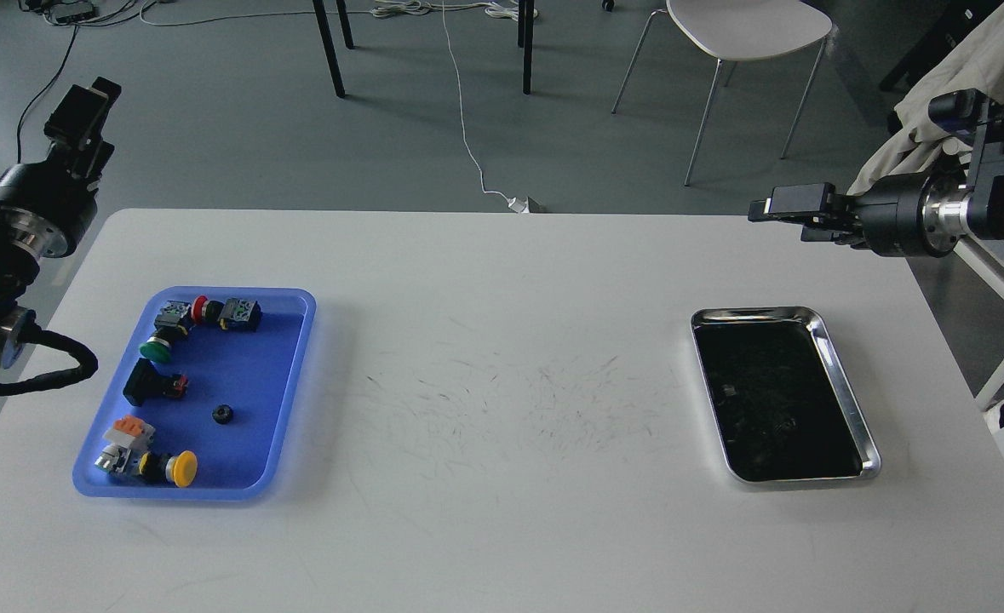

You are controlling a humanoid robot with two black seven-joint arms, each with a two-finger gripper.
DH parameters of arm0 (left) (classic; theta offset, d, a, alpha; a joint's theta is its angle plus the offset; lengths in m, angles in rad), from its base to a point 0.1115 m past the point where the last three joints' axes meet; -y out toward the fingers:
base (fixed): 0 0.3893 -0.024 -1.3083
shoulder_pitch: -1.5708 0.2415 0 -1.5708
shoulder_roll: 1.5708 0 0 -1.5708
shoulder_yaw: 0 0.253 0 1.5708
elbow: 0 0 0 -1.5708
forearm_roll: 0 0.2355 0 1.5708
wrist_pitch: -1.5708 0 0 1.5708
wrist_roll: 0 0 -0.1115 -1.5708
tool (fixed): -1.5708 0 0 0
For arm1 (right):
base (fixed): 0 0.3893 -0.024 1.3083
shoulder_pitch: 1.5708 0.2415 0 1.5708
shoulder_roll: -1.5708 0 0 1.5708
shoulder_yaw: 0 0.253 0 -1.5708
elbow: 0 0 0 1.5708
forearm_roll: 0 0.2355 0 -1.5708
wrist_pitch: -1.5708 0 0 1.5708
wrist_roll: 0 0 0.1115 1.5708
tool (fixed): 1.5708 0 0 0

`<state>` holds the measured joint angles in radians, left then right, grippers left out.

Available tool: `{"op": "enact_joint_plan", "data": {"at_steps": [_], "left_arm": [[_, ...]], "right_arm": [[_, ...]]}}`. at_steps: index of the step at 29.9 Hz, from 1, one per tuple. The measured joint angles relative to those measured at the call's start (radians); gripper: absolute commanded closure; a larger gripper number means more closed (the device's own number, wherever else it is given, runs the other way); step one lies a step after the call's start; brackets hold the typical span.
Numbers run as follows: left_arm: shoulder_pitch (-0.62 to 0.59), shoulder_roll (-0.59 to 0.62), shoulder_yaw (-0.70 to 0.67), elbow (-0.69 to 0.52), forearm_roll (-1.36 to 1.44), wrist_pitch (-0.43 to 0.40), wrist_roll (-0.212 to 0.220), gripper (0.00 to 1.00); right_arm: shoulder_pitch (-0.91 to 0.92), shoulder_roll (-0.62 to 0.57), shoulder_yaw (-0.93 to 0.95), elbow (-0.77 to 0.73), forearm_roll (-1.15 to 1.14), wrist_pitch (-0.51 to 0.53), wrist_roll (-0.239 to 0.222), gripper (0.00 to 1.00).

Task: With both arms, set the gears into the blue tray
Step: 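Raise the left arm away and lift the right arm, then lower the right gripper into the metal tray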

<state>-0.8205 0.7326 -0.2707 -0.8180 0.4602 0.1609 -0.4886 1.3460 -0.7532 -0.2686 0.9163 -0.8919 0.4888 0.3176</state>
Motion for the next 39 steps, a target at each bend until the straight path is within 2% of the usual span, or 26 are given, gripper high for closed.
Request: {"op": "enact_joint_plan", "data": {"at_steps": [5, 11, 13, 18, 22, 28, 32, 39], "left_arm": [[0.007, -0.046, 0.000, 0.020, -0.001, 0.002, 0.000, 0.04], [0.012, -0.050, -0.002, 0.021, -0.006, 0.003, 0.000, 0.04], [0.012, -0.050, -0.002, 0.021, -0.007, 0.003, 0.000, 0.03], [0.014, -0.053, -0.026, 0.022, -0.150, -0.026, 0.000, 0.03], [0.015, -0.064, -0.029, 0.021, -0.216, -0.030, 0.000, 0.03], [0.031, -0.092, -0.029, 0.020, -0.268, -0.027, 0.000, 0.03], [0.035, -0.105, -0.029, 0.020, -0.270, -0.024, 0.000, 0.03], [0.038, -0.134, -0.028, 0.026, -0.270, -0.020, 0.000, 0.03]], "right_arm": [[0.008, -0.004, 0.012, -0.005, -0.021, -0.003, 0.004, 0.12], [0.007, -0.006, 0.076, -0.014, -0.014, -0.068, 0.005, 0.11], [0.005, -0.007, 0.081, -0.012, -0.014, -0.070, 0.006, 0.05], [-0.030, -0.040, 0.115, 0.109, -0.045, -0.042, 0.006, 0.04], [0.002, -0.071, 0.116, 0.175, -0.218, -0.006, 0.014, 0.04], [0.003, -0.144, 0.103, 0.317, -0.535, 0.000, 0.078, 0.04], [-0.003, -0.181, 0.065, 0.393, -0.669, 0.000, 0.103, 0.05], [-0.003, -0.239, 0.004, 0.441, -0.778, 0.000, 0.110, 0.07]]}}
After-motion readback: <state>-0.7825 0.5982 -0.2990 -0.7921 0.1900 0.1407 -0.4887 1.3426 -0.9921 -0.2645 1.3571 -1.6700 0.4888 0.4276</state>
